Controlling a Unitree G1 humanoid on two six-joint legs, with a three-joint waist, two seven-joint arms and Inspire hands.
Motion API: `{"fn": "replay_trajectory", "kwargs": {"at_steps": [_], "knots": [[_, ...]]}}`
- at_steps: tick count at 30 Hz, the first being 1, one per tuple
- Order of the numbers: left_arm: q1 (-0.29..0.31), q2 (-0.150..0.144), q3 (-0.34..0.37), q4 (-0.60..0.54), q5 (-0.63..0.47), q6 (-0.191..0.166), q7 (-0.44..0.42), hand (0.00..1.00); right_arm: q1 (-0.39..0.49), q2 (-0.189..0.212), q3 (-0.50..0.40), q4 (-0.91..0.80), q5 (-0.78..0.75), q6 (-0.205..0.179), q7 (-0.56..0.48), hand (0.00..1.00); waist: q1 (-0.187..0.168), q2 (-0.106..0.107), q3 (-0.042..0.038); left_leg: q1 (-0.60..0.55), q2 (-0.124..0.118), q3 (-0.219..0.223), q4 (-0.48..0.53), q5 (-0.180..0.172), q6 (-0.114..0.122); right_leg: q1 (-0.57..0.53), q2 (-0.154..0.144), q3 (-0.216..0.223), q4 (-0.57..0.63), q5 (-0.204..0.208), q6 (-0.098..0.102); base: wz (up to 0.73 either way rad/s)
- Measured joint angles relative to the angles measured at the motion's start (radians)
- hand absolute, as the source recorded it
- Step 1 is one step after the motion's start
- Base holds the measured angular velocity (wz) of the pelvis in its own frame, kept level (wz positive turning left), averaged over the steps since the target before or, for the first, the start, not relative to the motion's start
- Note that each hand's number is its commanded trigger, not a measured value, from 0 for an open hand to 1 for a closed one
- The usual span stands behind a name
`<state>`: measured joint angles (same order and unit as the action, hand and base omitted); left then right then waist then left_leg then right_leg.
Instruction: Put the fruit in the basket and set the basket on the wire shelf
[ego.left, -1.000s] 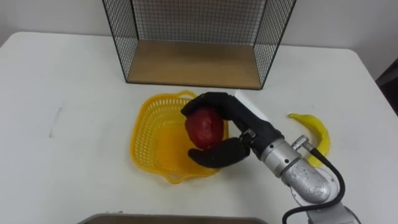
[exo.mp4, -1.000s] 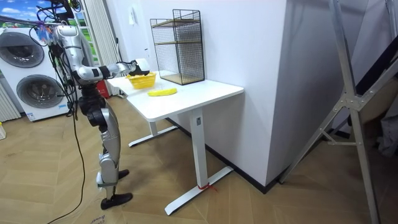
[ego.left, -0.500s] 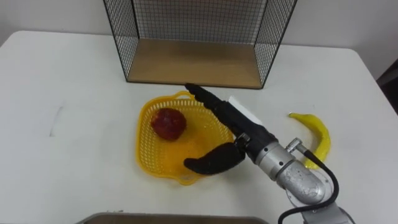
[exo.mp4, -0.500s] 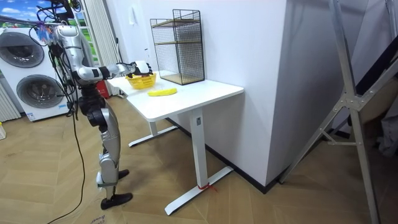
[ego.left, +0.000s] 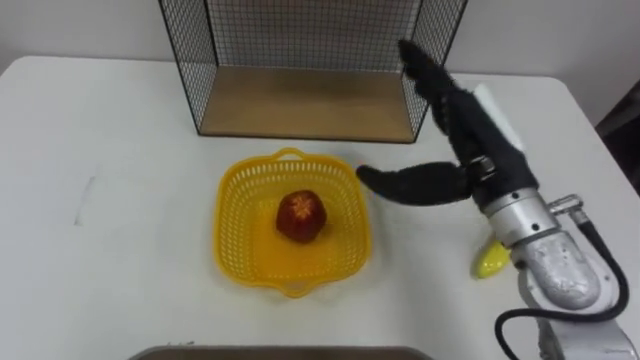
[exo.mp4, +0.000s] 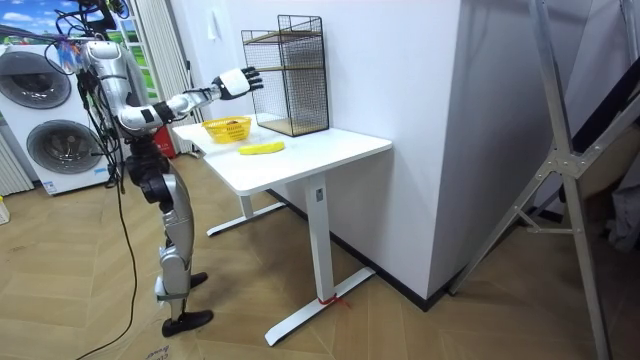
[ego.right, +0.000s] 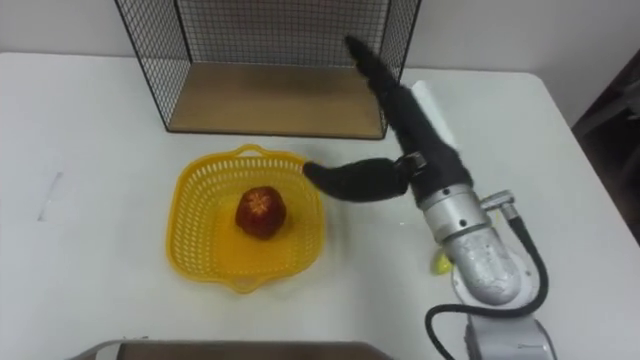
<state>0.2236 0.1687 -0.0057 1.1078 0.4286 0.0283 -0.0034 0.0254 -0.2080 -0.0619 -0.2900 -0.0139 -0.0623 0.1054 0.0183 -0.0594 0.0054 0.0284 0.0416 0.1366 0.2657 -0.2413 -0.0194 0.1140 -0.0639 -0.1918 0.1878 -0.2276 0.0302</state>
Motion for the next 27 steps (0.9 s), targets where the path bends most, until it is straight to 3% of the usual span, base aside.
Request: {"fn": "replay_trajectory", "kwargs": {"at_steps": [10, 16, 21, 27], "knots": [[0.019, 0.003, 0.053, 0.002, 0.001, -0.016, -0.001, 0.00, -0.006, -0.051, -0.138, -0.020, 0.008, -0.033, -0.201, 0.00, -0.030, -0.015, -0.0042, 0.014, 0.000, 0.002, -0.007, 0.000, 0.000, 0.008, 0.000, 0.001, 0.001, 0.000, 0.000, 0.00], [0.026, 0.002, 0.070, 0.001, -0.004, 0.013, -0.001, 0.00, -0.006, -0.069, -0.143, 0.051, 0.003, -0.031, -0.281, 0.00, -0.040, -0.018, -0.0064, 0.021, 0.000, 0.004, -0.008, 0.000, 0.000, 0.013, 0.001, 0.006, 0.000, 0.000, 0.000, -0.01], [0.041, 0.002, 0.070, -0.035, -0.003, 0.058, -0.002, 0.00, -0.003, -0.075, -0.127, 0.253, -0.023, 0.048, -0.289, 0.00, -0.034, -0.022, -0.0095, 0.016, 0.000, 0.010, -0.009, 0.001, 0.001, 0.003, -0.002, 0.004, 0.005, 0.000, 0.000, -0.02], [0.043, 0.003, 0.071, -0.065, -0.003, 0.064, -0.009, 0.00, -0.015, -0.075, -0.115, 0.373, -0.035, 0.071, -0.255, 0.00, -0.022, -0.021, -0.0081, 0.019, 0.000, 0.023, -0.013, 0.003, 0.003, -0.008, -0.004, 0.013, 0.017, 0.000, 0.000, -0.07]]}}
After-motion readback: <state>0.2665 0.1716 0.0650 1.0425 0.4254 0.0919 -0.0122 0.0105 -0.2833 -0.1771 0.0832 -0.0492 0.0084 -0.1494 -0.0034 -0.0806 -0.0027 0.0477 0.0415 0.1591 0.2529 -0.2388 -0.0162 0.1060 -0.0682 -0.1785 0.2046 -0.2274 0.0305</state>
